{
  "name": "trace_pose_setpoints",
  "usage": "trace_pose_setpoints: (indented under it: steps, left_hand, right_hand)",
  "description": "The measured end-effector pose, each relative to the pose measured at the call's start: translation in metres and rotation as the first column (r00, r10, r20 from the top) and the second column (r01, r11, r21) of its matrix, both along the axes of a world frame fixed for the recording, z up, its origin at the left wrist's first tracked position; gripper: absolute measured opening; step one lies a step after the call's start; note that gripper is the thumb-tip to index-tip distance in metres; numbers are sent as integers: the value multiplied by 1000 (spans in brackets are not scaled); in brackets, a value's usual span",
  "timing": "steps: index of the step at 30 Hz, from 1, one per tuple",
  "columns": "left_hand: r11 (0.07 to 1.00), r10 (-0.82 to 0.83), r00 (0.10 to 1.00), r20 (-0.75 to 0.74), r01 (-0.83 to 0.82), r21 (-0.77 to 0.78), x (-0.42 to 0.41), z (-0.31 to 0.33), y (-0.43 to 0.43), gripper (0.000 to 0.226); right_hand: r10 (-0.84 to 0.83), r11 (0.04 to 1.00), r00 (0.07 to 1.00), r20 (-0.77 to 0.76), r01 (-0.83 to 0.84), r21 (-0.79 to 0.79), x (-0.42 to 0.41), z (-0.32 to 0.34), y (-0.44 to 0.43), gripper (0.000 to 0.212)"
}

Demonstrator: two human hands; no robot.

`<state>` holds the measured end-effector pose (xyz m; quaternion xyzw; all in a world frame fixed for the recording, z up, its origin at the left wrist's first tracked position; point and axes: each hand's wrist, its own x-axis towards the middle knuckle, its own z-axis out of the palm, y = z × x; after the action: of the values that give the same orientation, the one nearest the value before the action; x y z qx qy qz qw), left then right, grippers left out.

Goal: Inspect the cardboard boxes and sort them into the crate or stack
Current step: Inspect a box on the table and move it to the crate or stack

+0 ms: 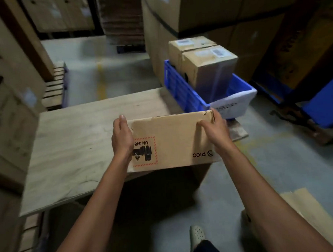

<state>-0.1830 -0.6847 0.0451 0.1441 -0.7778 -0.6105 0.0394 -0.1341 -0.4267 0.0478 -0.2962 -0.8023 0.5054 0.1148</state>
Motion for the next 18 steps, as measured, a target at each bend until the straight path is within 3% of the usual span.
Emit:
trace_pose_setpoints:
  steps: [4,8,11,15,18]
  left_hand:
    - [991,137,989,-47,-137,2,-11,-9,-25,42]
    - [968,248,965,-83,-243,70,-20,-42,-38,33]
    - [972,234,972,-20,-234,28,-22,-71,-42,26]
    - [987,156,985,68,-153,-40,-20,-103,-40,6]
    - [983,172,982,80,-166,-77,-21,-114,-40,4]
  right_hand:
    - [103,978,992,-76,-115,-173,-43,-7,-19,75]
    - [135,923,988,-80,-155,-353,-72,-25,-26,54]
    - [115,914,993,10,-102,-393,-87,-51,-28,48]
    - [202,898,977,70,-157,-410,-93,-87,-27,37]
    - [262,896,963,68,-217,-388,-97,-104,-26,35]
